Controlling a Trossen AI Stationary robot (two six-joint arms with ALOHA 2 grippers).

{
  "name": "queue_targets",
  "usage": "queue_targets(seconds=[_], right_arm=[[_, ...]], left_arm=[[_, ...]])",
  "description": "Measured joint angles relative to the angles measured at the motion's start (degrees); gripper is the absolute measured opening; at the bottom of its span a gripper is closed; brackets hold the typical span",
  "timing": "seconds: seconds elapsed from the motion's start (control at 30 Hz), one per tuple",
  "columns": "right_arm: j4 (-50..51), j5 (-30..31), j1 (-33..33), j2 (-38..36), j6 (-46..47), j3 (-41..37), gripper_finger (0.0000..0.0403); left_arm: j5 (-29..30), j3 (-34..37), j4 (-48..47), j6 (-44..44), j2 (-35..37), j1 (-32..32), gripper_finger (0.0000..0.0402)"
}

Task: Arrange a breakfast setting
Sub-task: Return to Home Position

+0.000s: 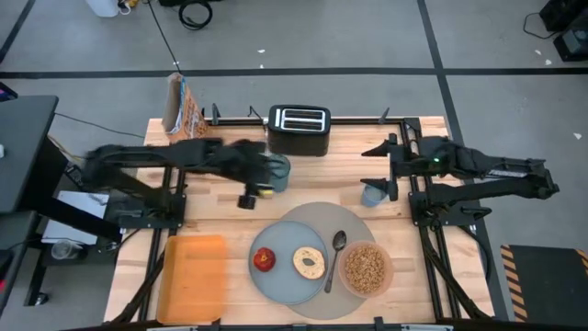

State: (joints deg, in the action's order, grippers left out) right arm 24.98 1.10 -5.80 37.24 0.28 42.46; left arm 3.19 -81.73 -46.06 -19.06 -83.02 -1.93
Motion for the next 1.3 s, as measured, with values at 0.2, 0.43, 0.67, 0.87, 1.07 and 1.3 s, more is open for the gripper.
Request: queue_targets(seconds=[0.2, 0.43, 0.67, 0.87, 1.07, 1.3], right_arm=[[-11.89, 1.22, -0.03, -11.06, 1.09, -10.50, 0.0389], [-19.39, 3.89, -0.05, -21.49, 5.68, -21.53, 0.0389], [-31.63, 3.65, -0.05, -28.44, 9.36, -32.13, 0.0389], [-32.60, 4.44, -0.05, -32.17, 12.19, -35.40, 0.0389], [-31.38, 6.44, -0.05, -34.78, 14.18, -37.70, 0.0389], [-32.96, 6.92, -0.05, -37.05, 19.13, -41.39, 0.0389]], left_arm=[[-1.99, 29.08, 24.31, 5.06, 22.97, 0.01, 0.0176], [-0.28, 57.45, 54.32, 7.99, 44.05, -0.21, 0.0176], [0.02, 74.19, 68.78, 12.97, 58.73, -0.18, 0.0176], [1.65, 78.49, 67.58, 13.76, 67.16, -0.21, 0.0171], [1.71, 81.23, 64.75, 16.03, 73.22, -0.21, 0.0149], [1.61, 81.23, 60.90, 14.26, 80.06, -0.21, 0.0118]])
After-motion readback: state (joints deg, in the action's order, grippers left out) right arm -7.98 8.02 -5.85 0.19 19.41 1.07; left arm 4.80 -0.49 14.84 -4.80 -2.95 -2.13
